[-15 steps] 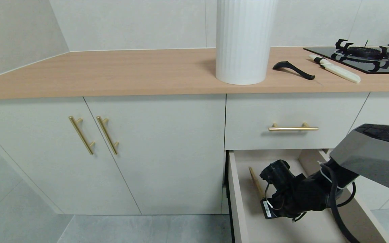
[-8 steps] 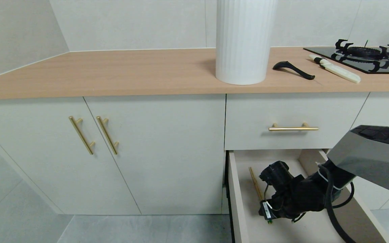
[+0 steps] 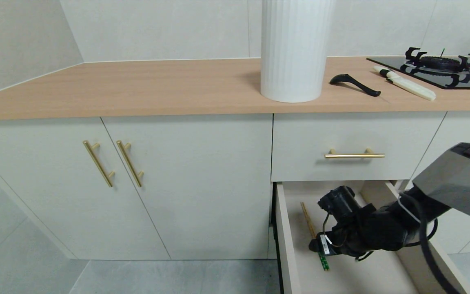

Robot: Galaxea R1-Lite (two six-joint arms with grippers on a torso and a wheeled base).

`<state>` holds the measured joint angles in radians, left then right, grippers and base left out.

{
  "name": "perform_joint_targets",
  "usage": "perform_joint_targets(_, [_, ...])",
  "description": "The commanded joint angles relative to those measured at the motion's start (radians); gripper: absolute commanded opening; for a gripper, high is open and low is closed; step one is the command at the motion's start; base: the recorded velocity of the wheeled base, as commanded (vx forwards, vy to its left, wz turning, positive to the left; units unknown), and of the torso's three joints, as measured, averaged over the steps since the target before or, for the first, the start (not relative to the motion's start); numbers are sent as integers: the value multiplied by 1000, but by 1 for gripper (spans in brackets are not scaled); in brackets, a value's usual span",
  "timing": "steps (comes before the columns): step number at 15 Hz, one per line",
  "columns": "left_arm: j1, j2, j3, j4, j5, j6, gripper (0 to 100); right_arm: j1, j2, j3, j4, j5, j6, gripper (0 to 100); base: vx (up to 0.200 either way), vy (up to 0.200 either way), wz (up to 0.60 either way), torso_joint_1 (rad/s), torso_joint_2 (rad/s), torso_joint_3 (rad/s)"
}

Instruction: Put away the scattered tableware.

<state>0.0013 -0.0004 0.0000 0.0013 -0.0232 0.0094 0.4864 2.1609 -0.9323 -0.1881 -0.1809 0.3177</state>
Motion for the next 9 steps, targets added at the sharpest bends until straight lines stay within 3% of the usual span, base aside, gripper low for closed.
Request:
perform_joint_targets(1, [0,0,0,0,0,0,100,-19,-164,21,-1,-42,-2,100,0,0,0,0,0,0])
perform_joint_targets(9, [0,0,0,0,0,0,100,-86,-584,58,4,-74,-127,100,0,0,0,0,0,0])
